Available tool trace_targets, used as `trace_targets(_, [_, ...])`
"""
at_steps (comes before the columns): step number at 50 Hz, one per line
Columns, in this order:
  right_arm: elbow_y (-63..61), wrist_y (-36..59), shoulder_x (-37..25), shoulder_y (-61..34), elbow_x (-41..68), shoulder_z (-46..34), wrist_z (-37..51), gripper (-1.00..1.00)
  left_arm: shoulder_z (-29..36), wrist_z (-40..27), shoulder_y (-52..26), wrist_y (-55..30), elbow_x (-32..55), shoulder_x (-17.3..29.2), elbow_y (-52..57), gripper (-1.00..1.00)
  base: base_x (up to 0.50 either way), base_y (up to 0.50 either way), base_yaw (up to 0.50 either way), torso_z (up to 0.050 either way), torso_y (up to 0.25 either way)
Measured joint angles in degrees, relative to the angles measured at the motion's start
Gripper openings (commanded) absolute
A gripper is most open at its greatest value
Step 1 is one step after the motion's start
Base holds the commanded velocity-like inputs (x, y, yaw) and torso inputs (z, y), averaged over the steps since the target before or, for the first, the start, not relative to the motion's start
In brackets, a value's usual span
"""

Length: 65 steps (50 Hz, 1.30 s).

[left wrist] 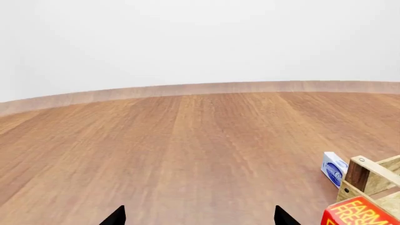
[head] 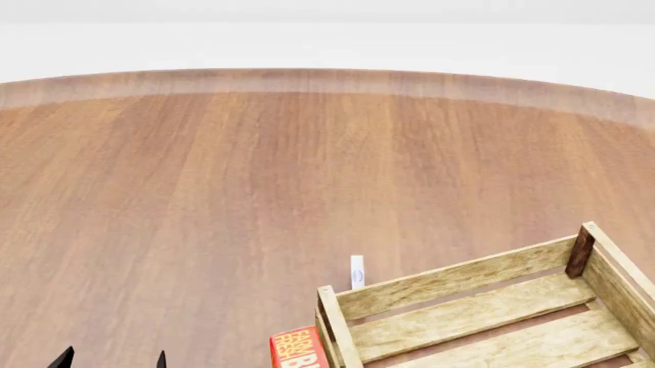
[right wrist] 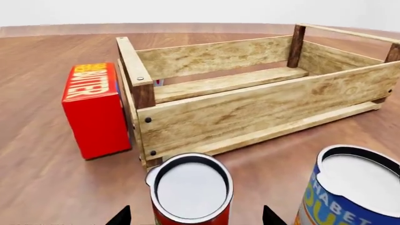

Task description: Pick up the tomato sauce, and put it in the wooden tray.

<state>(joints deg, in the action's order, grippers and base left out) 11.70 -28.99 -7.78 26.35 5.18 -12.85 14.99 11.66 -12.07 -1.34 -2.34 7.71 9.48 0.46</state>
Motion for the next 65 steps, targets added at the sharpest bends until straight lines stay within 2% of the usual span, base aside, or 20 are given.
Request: trace_targets(65, [5.6,5.8,-1.5,-6.9,1.4,-3.1,1.9,1.0,2.1,-1.9,-0.2,0.7,1.7,1.8,-0.1,1.0,0.0,0.0,0.0,0.0,0.0])
